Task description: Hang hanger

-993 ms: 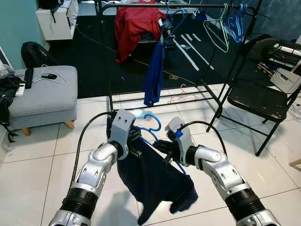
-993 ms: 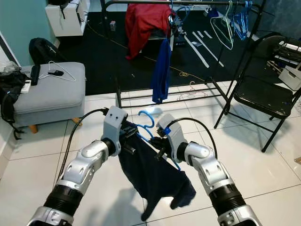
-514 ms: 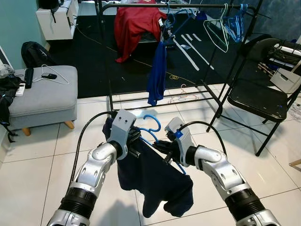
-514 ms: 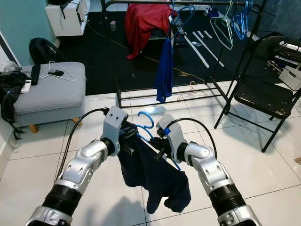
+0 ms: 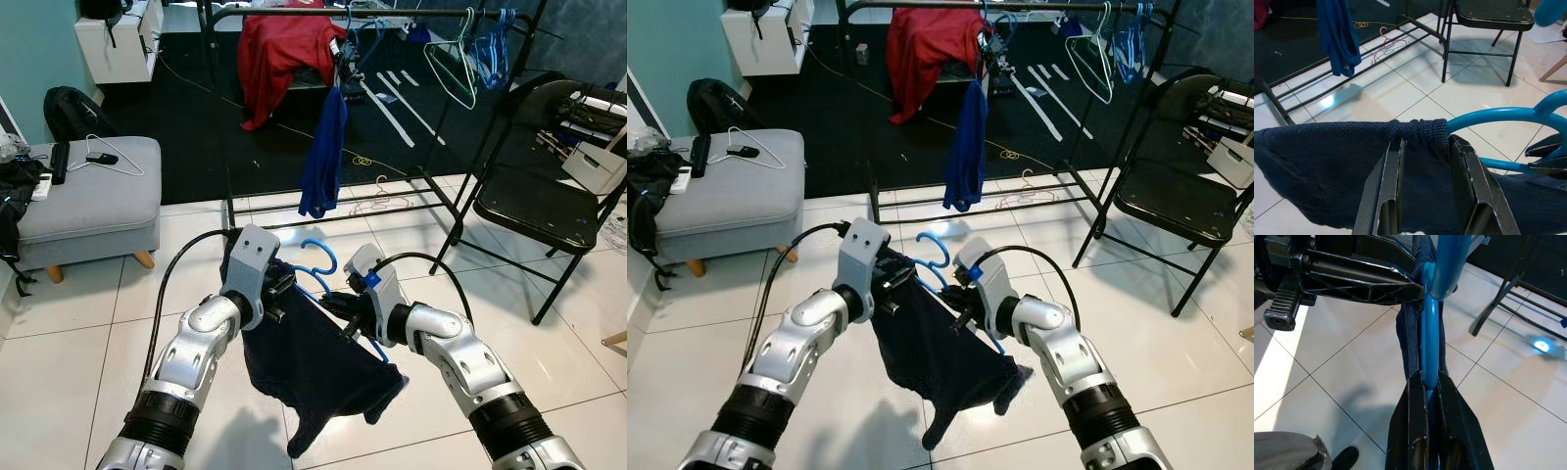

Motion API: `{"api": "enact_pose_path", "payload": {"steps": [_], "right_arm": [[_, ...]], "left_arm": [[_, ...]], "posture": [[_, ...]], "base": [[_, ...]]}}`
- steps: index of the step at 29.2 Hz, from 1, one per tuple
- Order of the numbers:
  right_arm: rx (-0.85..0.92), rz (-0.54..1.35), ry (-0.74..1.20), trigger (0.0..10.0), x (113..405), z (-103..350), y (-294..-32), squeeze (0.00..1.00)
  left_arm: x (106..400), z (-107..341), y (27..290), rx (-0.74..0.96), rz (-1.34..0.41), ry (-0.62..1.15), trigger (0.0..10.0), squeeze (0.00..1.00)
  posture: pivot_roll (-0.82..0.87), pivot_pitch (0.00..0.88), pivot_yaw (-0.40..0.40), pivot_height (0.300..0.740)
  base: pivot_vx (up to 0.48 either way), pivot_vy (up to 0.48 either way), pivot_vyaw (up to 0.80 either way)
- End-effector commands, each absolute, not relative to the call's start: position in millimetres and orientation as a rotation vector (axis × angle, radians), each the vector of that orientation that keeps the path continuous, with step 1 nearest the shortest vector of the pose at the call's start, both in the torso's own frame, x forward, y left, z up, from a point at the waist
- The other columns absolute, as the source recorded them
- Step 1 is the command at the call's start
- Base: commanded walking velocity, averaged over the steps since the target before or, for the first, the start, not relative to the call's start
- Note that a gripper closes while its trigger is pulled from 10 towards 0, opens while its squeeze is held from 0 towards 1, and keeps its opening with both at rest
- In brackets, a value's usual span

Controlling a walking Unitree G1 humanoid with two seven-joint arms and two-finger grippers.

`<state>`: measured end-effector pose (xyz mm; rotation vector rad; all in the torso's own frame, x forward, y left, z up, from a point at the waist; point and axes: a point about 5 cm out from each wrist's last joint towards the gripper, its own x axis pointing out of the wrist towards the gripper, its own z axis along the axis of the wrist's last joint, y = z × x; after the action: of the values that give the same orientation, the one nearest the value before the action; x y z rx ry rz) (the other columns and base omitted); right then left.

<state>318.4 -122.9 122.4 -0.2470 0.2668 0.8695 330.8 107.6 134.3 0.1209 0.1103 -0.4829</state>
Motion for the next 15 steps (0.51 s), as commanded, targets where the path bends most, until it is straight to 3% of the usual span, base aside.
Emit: {"api": "enact_pose_path", "payload": {"steps": [1,7,15], "right_arm": [[-0.235,0.857,0.273,10.0,317,121,-127,0.00],[-0.236,0.855,0.276,10.0,318,121,-128,0.00],[-0.235,0.847,0.280,10.0,318,120,-129,0.00]], "left_arm": [[328,132,114,0.150,-0.479,0.124,10.0,0.00],[323,128,114,0.211,-0.533,0.154,10.0,0.00],[316,137,115,0.145,-0.560,0.097,10.0,0.00]], "posture": [[-0.06,0.062,-0.042,0.740],[-0.06,0.075,-0.043,0.740],[-0.05,0.085,-0.043,0.740]], "base": [[0.000,0.000,0.00],[0.000,0.000,0.00],[0.000,0.000,0.00]]}}
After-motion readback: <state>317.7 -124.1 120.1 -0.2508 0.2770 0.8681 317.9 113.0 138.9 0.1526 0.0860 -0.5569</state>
